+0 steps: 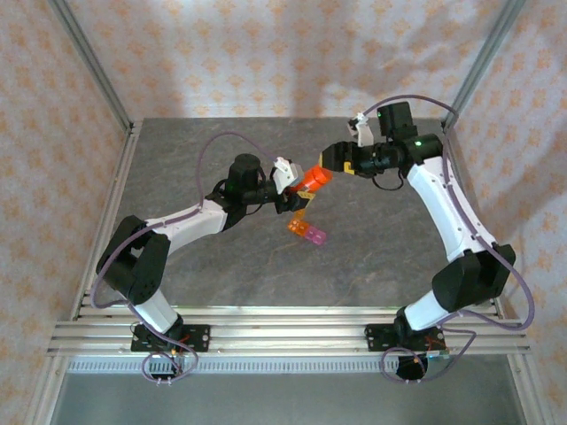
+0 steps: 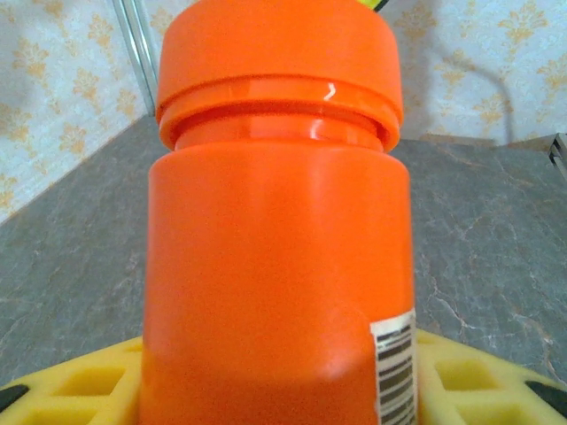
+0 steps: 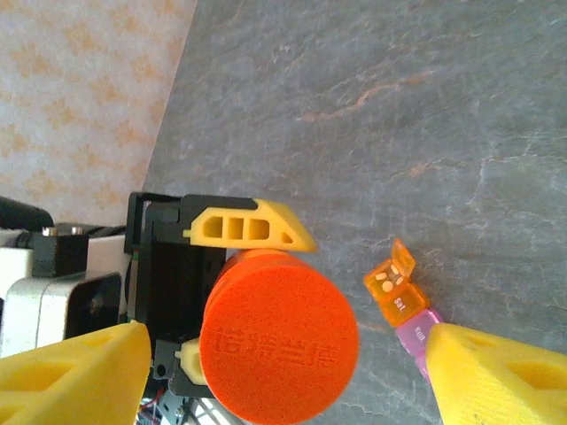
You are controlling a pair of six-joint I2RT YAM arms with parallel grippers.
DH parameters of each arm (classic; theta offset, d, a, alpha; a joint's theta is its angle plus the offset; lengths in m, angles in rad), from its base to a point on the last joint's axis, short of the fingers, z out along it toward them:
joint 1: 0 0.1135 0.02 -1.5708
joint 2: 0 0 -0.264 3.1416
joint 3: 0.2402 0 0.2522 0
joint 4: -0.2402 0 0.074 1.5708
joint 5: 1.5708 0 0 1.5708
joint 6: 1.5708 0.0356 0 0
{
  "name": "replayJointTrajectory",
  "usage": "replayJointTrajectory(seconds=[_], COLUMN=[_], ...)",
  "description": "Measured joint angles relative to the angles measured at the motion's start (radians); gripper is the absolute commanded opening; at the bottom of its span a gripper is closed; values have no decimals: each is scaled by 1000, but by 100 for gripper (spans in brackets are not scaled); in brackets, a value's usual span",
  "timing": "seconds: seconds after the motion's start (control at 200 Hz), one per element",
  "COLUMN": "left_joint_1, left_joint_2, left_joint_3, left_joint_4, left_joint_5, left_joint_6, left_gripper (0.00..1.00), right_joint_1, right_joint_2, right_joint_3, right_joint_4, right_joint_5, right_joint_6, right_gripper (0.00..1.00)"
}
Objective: Sort the pills into containers
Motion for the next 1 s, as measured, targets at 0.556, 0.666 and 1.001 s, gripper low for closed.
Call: replayJointTrajectory(seconds=[0.556, 0.666, 1.001], left_joint_1=[4, 4, 8], left_joint_2=[0, 1, 10], left_joint_3=[7, 11, 15], left_joint_4=[-16, -16, -18], left_joint_5=[6, 6, 14], left_joint_6=[0, 0, 0], left_gripper=[0, 0, 0], right_joint_1=[16, 16, 16], right_joint_2=[70, 74, 76], right_joint_3=[28, 28, 28], right_joint_4=[-43, -46, -45], right_joint_5=[-40, -46, -72], right_joint_6=[-50, -55, -48], right_gripper=[72, 65, 43])
